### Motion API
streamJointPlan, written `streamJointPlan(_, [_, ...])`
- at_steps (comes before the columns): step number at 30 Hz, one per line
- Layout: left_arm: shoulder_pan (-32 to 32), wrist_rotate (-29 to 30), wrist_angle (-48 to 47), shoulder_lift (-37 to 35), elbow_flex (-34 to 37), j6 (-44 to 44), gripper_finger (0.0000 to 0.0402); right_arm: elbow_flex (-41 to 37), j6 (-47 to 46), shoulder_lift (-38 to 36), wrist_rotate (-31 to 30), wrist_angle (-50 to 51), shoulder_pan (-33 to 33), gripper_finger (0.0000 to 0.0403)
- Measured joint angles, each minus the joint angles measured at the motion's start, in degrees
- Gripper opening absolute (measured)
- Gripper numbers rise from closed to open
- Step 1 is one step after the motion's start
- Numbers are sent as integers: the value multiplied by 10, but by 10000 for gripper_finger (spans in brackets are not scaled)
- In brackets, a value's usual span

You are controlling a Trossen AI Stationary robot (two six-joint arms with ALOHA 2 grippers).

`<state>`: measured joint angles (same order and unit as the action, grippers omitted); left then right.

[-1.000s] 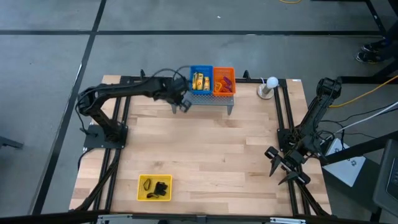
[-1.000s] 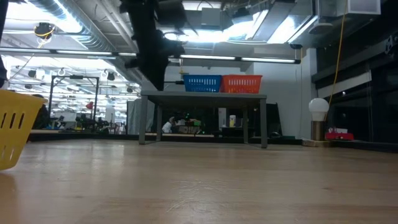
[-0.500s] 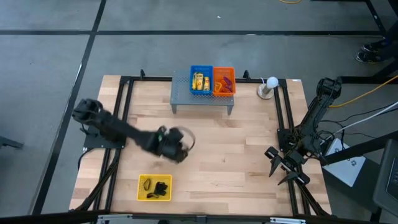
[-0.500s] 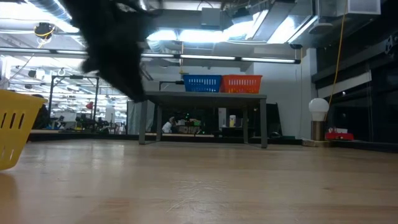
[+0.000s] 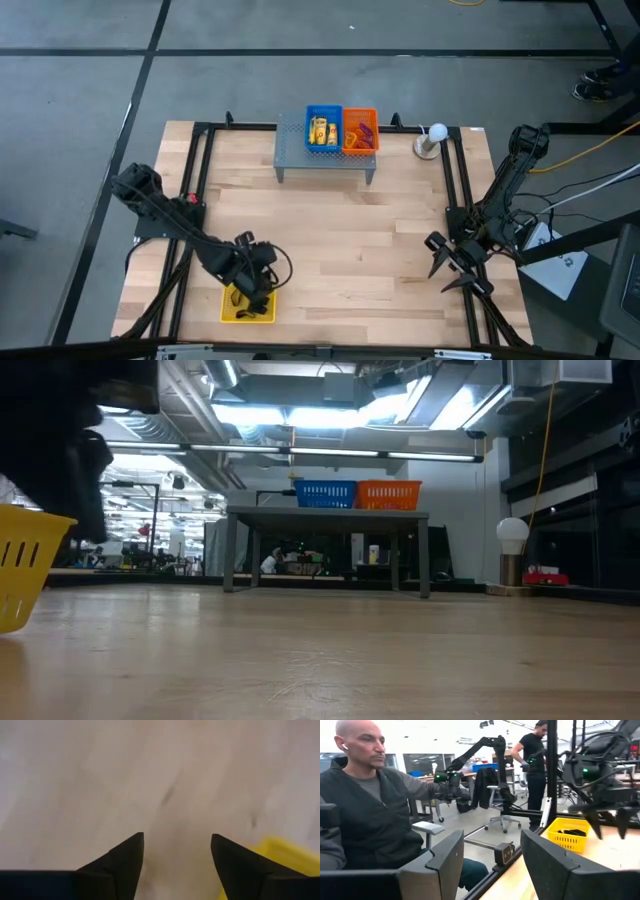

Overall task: Pick & Place Office Desk Supplies
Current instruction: Put the yellow basket onto the shelf

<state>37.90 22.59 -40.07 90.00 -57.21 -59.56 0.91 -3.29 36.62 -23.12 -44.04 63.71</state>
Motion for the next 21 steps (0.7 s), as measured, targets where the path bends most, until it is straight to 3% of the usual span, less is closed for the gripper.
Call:
streamJointPlan(6, [14, -45, -5, -2, 0, 58, 244, 0, -6, 0, -5, 0, 0, 197])
streamJointPlan(15, [12, -8, -59, -60, 0, 89, 245, 0, -8, 0, -5, 0, 0, 197])
streamJointPlan(21, [19, -131, -2, -93, -1, 86, 242, 0, -8, 0, -5, 0, 0, 197])
